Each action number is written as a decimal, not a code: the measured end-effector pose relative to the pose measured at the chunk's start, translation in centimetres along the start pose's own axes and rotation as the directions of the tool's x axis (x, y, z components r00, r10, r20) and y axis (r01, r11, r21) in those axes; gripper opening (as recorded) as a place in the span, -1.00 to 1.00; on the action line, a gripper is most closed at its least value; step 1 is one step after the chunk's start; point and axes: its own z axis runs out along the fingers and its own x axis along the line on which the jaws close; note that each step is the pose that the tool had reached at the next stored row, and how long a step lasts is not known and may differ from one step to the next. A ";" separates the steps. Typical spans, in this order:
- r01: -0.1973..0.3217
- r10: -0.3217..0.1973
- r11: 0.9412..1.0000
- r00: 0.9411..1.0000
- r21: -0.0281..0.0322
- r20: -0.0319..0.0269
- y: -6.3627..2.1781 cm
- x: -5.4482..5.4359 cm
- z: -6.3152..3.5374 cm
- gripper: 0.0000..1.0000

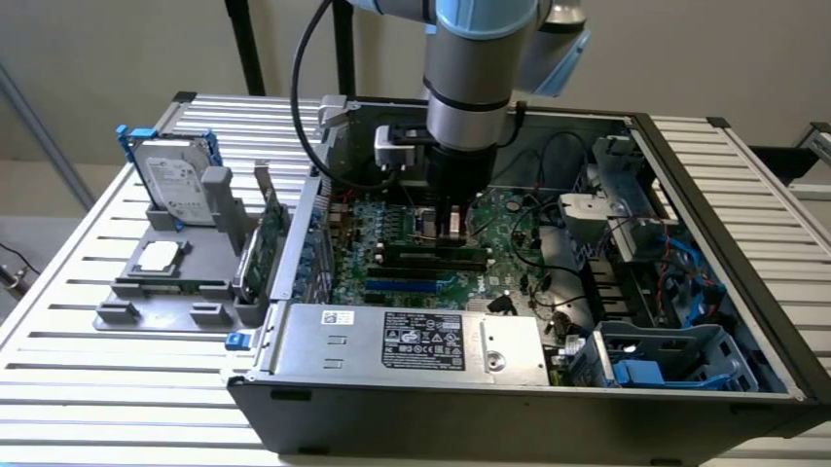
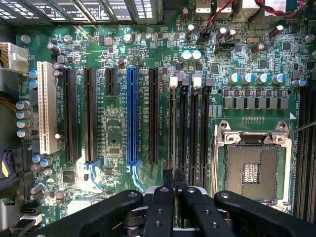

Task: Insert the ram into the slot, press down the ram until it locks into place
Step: 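Insert the ram into the slot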

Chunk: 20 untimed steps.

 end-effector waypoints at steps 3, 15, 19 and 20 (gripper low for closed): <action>0.000 0.000 1.000 1.000 0.001 0.000 0.02 0.0 0.12 -0.74; 0.000 0.000 1.000 1.000 0.001 0.001 0.04 0.0 -1.32 -0.58; 0.000 0.000 1.000 1.000 0.001 0.001 0.05 0.0 -1.69 -0.58; 0.000 0.000 1.000 1.000 0.001 0.001 0.05 0.0 -1.69 -0.58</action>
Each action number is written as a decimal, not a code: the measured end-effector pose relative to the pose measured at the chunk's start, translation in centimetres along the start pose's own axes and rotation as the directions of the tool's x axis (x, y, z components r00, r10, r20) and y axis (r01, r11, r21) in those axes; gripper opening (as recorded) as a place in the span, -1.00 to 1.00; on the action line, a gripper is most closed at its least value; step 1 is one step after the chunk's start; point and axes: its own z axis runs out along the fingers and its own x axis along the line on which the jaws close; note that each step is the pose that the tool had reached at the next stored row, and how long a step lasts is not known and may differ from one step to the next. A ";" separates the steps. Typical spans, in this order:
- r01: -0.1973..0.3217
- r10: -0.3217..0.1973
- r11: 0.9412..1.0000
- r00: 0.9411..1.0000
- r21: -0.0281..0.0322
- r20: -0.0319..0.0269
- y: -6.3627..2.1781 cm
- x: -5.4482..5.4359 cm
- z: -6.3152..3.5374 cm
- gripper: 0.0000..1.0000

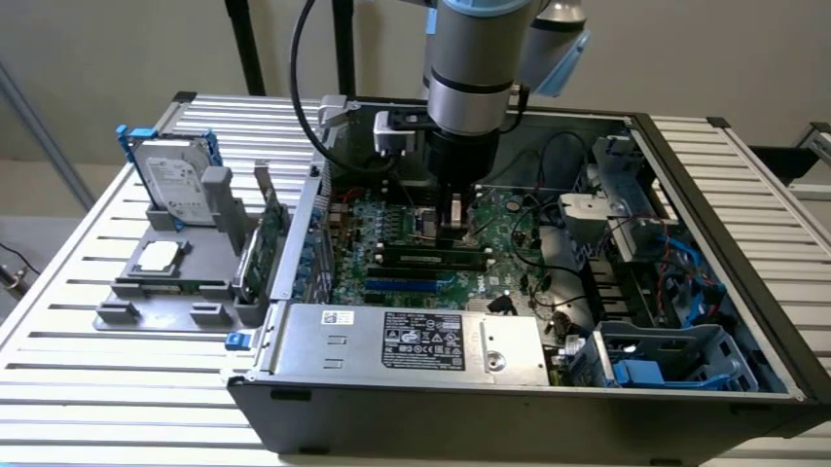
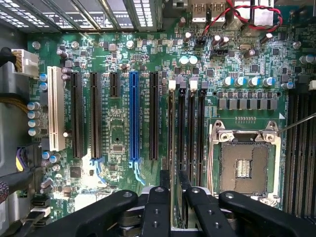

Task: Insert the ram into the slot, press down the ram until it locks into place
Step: 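Insert the ram into the slot, then press down the ram until it locks into place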

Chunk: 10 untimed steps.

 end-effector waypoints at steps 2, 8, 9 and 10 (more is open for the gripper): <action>0.000 0.000 1.000 1.000 0.000 0.000 0.00 0.0 0.00 -0.76; 0.000 0.000 1.000 1.000 0.000 0.000 0.00 0.0 -0.01 -0.79; 0.000 0.000 1.000 1.000 0.000 0.000 0.00 0.0 -0.01 -0.79; 0.000 0.000 1.000 1.000 0.000 0.000 0.00 0.0 -0.01 -0.79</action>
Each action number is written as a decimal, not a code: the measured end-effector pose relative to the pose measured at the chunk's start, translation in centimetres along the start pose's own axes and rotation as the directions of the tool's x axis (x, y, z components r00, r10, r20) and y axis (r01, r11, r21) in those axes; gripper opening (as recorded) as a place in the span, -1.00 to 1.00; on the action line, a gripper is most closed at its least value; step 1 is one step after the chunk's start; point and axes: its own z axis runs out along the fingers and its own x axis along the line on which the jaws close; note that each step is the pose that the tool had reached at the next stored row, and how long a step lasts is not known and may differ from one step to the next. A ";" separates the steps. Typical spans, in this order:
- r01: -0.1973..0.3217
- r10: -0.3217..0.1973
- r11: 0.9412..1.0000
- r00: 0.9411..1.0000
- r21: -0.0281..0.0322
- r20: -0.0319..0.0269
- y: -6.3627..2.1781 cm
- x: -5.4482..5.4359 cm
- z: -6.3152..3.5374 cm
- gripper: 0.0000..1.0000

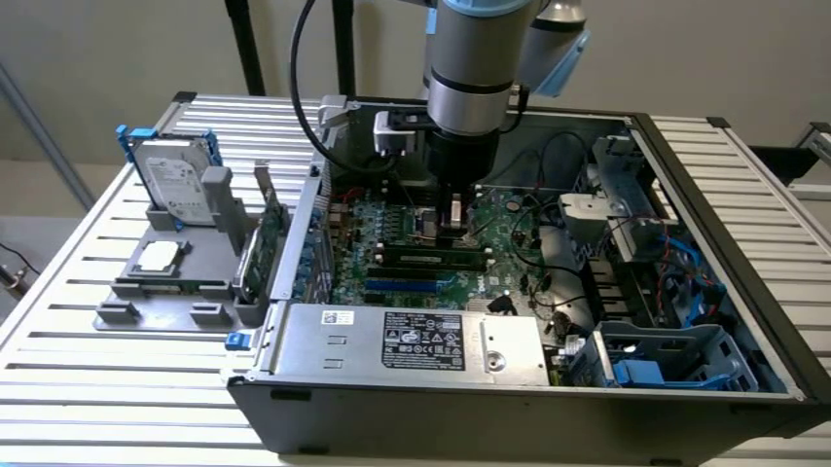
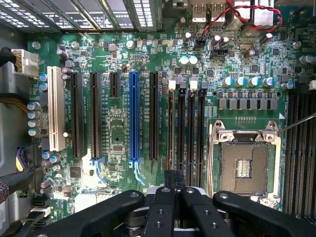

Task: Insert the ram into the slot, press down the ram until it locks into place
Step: 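Press down the ram until it locks into place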

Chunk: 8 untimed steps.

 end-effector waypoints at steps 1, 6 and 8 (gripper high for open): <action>0.000 0.000 1.000 1.000 0.000 0.000 0.00 0.0 0.00 -0.79; 0.000 0.000 1.000 1.000 0.000 0.000 0.05 0.0 0.23 -0.79; 0.000 0.000 1.000 1.000 0.000 0.000 0.10 -0.1 0.38 -0.79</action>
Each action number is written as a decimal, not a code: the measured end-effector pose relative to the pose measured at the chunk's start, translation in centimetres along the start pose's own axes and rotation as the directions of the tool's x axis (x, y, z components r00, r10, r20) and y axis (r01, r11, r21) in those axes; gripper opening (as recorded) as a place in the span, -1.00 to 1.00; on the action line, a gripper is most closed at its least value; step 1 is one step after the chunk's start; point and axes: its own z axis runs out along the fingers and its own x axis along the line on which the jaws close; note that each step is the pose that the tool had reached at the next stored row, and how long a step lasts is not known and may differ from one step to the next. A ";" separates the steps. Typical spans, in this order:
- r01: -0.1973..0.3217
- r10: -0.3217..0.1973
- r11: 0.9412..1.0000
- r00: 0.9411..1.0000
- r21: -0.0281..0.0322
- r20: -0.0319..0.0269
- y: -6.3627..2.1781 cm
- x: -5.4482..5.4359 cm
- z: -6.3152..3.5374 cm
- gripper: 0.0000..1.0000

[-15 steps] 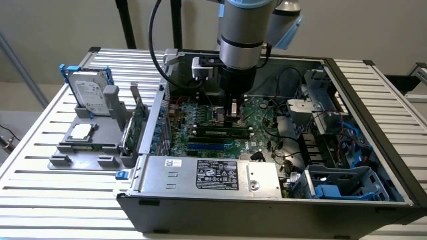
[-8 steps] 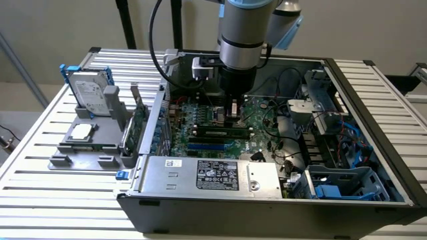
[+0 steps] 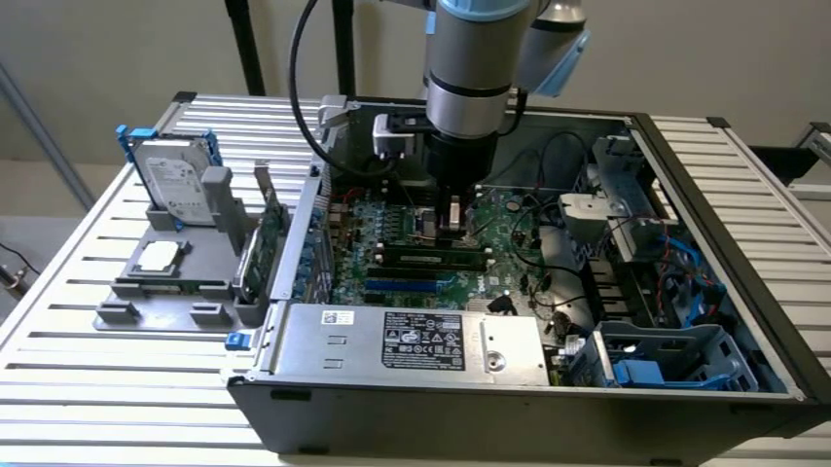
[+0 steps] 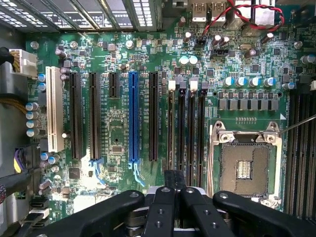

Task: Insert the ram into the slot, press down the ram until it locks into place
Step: 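Press down the ram until it locks into place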

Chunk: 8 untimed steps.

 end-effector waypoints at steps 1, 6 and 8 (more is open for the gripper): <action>0.000 0.000 1.000 1.000 0.000 0.000 0.04 0.0 0.05 -0.79; 0.000 0.000 1.000 1.000 0.000 0.000 0.21 -0.1 0.35 -0.79; 0.000 0.000 1.000 1.000 0.000 0.000 0.26 -0.1 0.50 -0.79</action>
